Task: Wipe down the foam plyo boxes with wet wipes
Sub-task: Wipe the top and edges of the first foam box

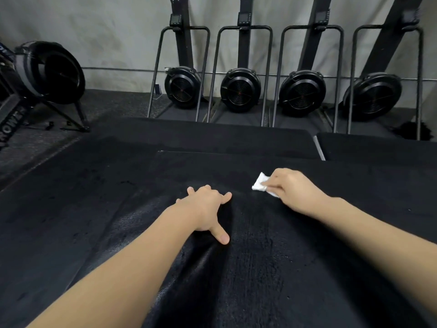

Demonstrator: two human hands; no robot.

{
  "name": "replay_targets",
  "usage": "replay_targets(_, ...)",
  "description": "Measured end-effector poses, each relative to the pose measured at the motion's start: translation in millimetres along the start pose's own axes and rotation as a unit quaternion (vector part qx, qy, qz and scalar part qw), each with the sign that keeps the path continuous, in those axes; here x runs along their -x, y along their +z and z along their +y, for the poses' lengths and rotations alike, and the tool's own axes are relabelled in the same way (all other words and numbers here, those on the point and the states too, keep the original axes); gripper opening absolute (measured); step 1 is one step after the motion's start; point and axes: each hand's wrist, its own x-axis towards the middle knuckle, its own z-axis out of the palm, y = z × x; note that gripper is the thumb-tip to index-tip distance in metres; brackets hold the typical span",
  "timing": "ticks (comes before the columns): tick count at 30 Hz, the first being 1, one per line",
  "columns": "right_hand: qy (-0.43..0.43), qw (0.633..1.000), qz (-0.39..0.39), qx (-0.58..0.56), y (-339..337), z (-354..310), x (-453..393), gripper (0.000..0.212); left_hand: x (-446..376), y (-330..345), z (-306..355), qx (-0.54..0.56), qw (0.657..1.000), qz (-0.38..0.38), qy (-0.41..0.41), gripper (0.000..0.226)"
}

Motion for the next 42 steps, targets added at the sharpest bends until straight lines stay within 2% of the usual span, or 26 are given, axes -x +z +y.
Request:
replay_targets(2, -0.063, 0.998, -0.005, -0.031, -0.9, -7.8, 34.9, 0.021, -0.7, -0.4, 1.3, -0.004, 1.0, -0.002, -0.001, 0.134)
replay_targets(5, -0.101, 0.994, -0.021, -0.045, -3.8, -1.9, 44.6, 0.021, -0.7, -1.1, 2.1, -0.006, 1.0, -0.003, -0.004, 0.135)
replay_targets(7, -0.08, 0.996, -0.013, -0.037, -2.6, 10.5, 21.1, 0.021, 0.1, -1.6, 2.3, -0.009, 1.0, -0.002, -0.006, 0.135)
replay_targets(10, -0.011, 0.999, 0.039, -0.034, 5.4, 22.0, -12.8, 0.021, 1.1, -1.4, 1.9, -0.017, 1.0, 0.008, -0.006, 0.135)
replay_targets(13, 0.004, 0.998, 0.054, -0.028, 12.8, 9.8, -7.7, 0.019, 2.4, -2.1, 1.7, -0.016, 1.0, 0.011, -0.007, 0.134)
replay_targets(16, -0.07, 0.996, 0.045, -0.036, 8.0, -16.1, 37.0, 0.016, 5.3, -3.1, 3.6, -0.017, 1.0, 0.013, -0.005, 0.134)
replay_targets(19, -0.163, 0.985, 0.017, -0.044, 1.0, -38.6, 94.2, 0.025, 6.3, -4.1, 4.3, -0.016, 1.0, 0.012, -0.008, 0.133)
replay_targets(22, -0.203, 0.976, -0.018, -0.074, -4.9, -48.0, 122.4, 0.023, 9.5, -5.9, 6.2, -0.016, 1.0, 0.014, -0.007, 0.132)
replay_targets(24, -0.2, 0.978, -0.01, -0.055, -3.2, -38.1, 110.7, 0.022, 17.0, -9.4, 10.7, -0.023, 1.0, 0.017, 0.004, 0.125)
replay_targets(28, -0.084, 0.993, 0.059, -0.057, 8.3, -18.5, 71.1, 0.023, 30.0, -16.3, 18.8, -0.033, 0.999, 0.024, 0.017, 0.116)
replay_targets(30, -0.064, 0.993, 0.083, -0.054, 13.0, -26.7, 70.8, 0.023, 32.3, -16.6, 19.2, -0.033, 0.999, 0.026, 0.019, 0.115)
replay_targets(38, -0.204, 0.977, -0.008, -0.061, 4.7, -81.2, 168.7, 0.027, 31.5, -13.5, 16.0, -0.029, 0.998, 0.036, 0.032, 0.116)
replay_targets(40, -0.205, 0.978, 0.001, -0.041, 4.5, -75.8, 161.3, 0.029, 30.8, -13.3, 15.9, -0.029, 0.998, 0.036, 0.033, 0.115)
replay_targets(42, -0.156, 0.987, 0.039, -0.025, 6.4, -68.3, 144.2, 0.031, 30.8, -12.8, 15.7, -0.027, 0.998, 0.038, 0.033, 0.115)
